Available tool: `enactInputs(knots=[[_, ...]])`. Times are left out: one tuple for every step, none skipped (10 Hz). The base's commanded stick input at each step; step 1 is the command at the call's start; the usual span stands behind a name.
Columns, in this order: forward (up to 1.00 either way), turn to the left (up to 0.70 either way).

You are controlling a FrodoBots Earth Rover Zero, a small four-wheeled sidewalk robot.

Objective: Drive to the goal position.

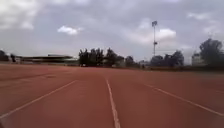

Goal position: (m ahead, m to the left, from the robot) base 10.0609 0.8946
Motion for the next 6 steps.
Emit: enactInputs(knots=[[0.45,0.0],[0.45,0.0],[0.45,0.0],[0.45,0.0],[0.45,0.0],[0.45,0.0]])
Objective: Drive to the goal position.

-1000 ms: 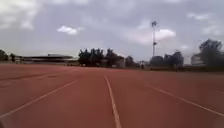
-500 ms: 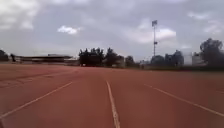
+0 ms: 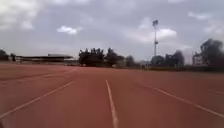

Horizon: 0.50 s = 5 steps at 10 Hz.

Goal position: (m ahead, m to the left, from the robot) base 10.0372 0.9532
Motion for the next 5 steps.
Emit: enactInputs(knots=[[0.45,0.0],[0.45,0.0],[0.45,0.0],[0.45,0.27],[0.45,0.27]])
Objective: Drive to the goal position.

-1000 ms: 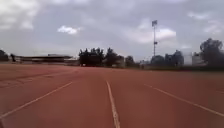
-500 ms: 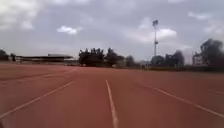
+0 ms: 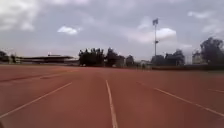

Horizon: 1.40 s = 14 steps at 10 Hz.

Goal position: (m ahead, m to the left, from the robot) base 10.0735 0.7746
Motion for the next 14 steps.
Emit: enactInputs(knots=[[0.45,0.27],[0.45,0.27],[0.45,0.27],[0.45,0.27],[0.45,0.27],[0.45,0.27],[0.45,0.27],[0.45,0.27],[0.45,0.27],[0.45,0.27],[0.45,0.27],[0.45,0.27],[0.45,0.0],[0.45,0.0]])
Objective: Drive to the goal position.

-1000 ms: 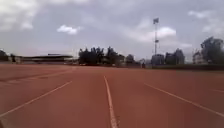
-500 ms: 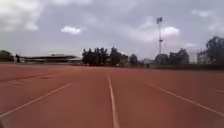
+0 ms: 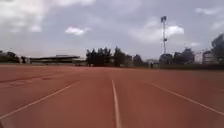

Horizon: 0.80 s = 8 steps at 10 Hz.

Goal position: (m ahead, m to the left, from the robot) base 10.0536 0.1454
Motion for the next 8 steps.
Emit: enactInputs(knots=[[0.45,0.0],[0.45,0.0],[0.45,0.0],[0.45,0.0],[0.45,0.0],[0.45,0.0],[0.45,0.0],[0.45,0.0]])
